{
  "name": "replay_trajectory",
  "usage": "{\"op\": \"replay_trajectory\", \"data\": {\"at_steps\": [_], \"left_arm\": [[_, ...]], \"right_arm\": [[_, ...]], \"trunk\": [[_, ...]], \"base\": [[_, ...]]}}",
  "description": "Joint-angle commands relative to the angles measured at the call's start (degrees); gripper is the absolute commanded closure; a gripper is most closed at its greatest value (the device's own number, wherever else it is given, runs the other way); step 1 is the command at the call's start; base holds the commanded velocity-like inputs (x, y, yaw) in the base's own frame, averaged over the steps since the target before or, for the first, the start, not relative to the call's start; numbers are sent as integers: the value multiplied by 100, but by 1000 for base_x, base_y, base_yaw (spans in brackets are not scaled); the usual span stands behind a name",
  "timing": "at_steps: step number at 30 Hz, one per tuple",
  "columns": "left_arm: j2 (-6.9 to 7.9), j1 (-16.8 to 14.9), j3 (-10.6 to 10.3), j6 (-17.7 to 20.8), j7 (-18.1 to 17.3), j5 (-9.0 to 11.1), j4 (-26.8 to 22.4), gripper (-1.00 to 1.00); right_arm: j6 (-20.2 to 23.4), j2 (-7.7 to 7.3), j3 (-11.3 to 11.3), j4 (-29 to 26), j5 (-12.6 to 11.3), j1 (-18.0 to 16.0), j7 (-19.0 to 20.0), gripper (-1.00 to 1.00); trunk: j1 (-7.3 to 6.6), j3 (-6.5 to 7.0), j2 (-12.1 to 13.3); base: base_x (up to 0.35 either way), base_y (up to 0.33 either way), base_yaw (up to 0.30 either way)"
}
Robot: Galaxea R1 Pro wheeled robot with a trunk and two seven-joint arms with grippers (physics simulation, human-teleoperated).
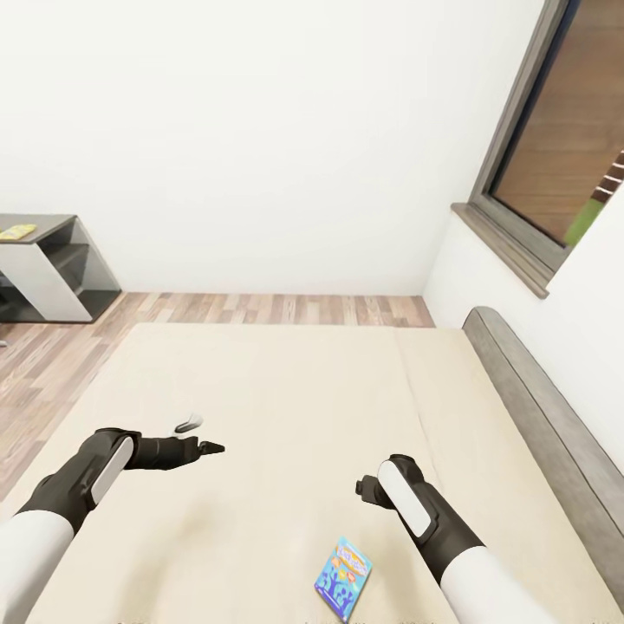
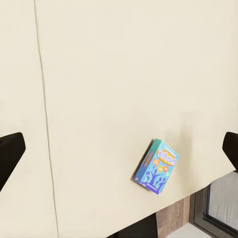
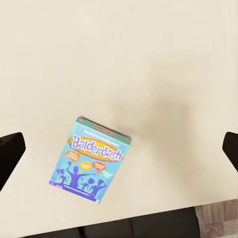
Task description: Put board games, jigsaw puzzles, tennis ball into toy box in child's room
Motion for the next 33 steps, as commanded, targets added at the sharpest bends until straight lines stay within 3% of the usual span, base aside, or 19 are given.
{"op": "replay_trajectory", "data": {"at_steps": [1, 33], "left_arm": [[5, -5, -15, 27, 0, 19, -3, -100], [-4, -5, -23, 16, 19, 1, -3, -100]], "right_arm": [[7, -4, 13, -6, -56, -5, -60, -100], [8, -2, 13, -6, -78, -5, -52, -100]], "trunk": [[3, -20, -12], [3, -321, -12]], "base": [[0, 0, 0], [0, 0, 0]]}}
